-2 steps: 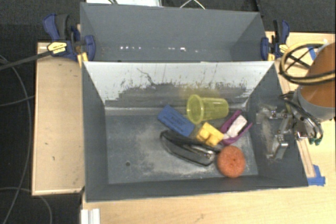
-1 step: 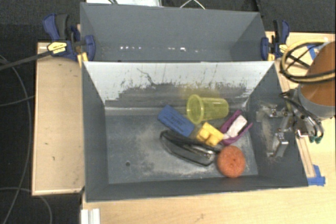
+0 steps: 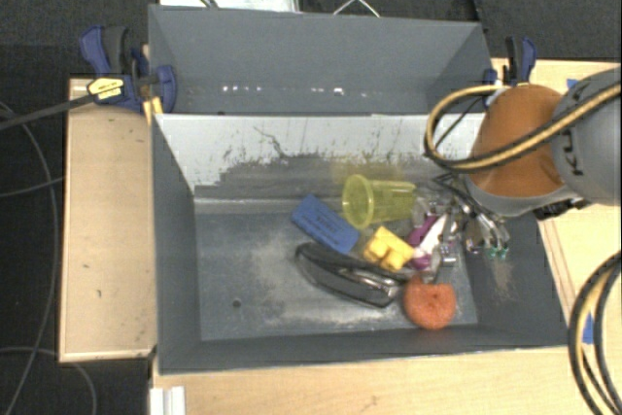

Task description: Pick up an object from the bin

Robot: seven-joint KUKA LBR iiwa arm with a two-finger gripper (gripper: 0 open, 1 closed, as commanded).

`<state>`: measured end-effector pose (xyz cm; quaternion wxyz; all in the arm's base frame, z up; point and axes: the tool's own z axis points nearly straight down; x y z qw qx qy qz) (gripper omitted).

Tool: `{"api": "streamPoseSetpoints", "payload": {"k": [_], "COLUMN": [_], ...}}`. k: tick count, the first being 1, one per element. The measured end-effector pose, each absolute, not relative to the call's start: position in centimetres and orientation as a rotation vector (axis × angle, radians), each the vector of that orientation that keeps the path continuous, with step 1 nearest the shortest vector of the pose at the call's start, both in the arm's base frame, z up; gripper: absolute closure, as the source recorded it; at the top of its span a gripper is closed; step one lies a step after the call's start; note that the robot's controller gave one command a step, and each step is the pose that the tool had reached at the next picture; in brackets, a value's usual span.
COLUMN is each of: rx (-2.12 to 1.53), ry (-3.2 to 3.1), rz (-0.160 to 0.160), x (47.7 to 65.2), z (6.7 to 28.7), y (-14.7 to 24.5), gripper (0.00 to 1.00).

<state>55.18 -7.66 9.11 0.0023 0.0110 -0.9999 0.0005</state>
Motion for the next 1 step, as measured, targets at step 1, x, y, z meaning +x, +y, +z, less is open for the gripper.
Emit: {"api": "streamPoseSetpoints", "payload": {"k": [1], "rx": [0.280], "ry": [-3.138], "rz": [0.002], "x": [55.58], "z": [15.05], "y": [-4.68], "gripper": [0.00]}}
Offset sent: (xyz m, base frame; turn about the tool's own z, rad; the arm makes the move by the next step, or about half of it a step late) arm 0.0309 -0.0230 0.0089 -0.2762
